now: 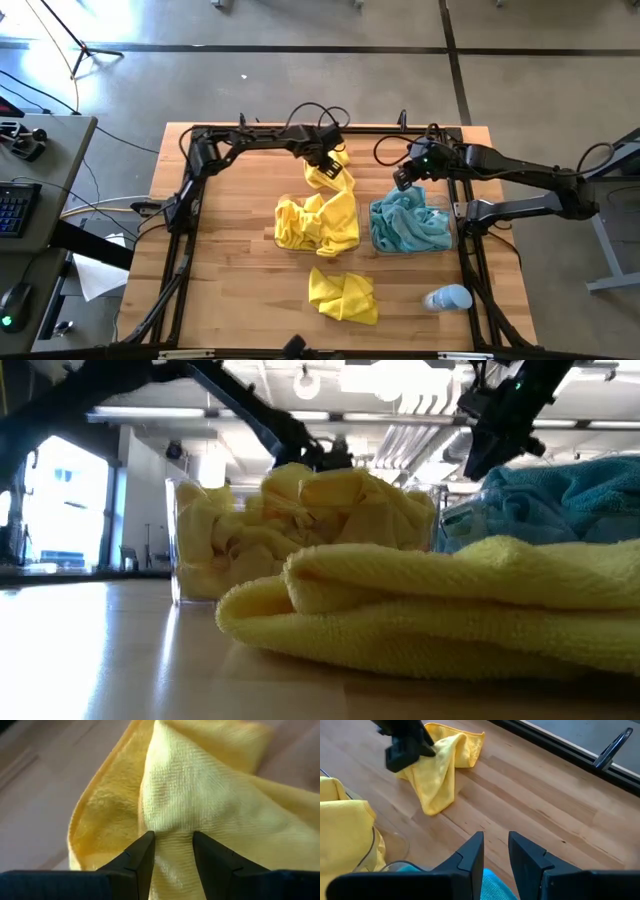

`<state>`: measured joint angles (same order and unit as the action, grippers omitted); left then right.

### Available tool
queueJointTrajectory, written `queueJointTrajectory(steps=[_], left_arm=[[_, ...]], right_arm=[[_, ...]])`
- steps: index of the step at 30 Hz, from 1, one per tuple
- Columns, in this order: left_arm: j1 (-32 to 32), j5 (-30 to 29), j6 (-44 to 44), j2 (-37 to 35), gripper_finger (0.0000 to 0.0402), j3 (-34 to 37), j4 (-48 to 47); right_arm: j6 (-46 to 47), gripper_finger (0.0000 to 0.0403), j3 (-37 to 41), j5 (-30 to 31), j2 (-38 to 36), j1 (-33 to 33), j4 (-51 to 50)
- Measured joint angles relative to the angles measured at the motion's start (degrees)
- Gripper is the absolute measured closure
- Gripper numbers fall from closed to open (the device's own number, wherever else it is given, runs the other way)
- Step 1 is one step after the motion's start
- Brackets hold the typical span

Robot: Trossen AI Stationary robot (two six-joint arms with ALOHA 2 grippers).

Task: Sort microfiber towel by color & place in baskets
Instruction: Put the yellow microfiber cloth into the left transparent bin

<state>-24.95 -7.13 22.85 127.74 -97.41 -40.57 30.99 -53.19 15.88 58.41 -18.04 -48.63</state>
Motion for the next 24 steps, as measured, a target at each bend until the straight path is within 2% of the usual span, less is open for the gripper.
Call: queueJointTrajectory(steps=[3,7,13,18,24], left_arm=[[0.43,-3.25,-2.10,0.69,0.0280,-0.40,-0.13],[0.72,-3.07,-1.43,0.34,0.0292,-0.61,-2.32],[0.55,-3.11,-3.02,0.43,0.0389,-0.55,-8.34],[0.61,-3.50,-4.06,-0.13,0.0399,-0.47,-11.09],[0.85,-3.59,-3.68,-5.86,0.0401,-0.33,-13.64]], right_arm=[[-0.62,0.0320,0.00,-0.02,0.00,0.00,-0.10],[-0.83,0.0320,0.00,0.10,0.02,0.01,-0.16],[-1.05,0.0320,0.00,0.13,0.02,0.00,-0.12],[-1.05,0.0320,0.00,0.16,0.02,0.00,0.03],[-1.03,0.0320,0.00,0.20,0.02,0.02,0.04]])
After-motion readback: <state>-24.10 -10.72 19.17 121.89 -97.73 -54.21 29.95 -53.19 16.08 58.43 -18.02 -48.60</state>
